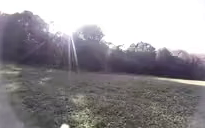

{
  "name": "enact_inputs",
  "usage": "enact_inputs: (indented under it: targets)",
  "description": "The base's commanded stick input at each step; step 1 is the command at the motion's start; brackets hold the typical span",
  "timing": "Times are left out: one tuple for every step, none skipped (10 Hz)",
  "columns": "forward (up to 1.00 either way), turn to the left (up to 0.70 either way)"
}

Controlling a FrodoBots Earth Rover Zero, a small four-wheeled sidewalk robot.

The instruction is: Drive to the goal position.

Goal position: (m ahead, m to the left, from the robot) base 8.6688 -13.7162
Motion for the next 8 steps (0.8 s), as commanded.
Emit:
enact_inputs:
  targets:
    - [0.70, 0.00]
    - [0.70, 0.00]
    - [0.70, 0.00]
    - [0.70, 0.00]
    - [0.70, 0.00]
    - [0.70, 0.00]
    - [0.70, 0.00]
    - [0.70, 0.00]
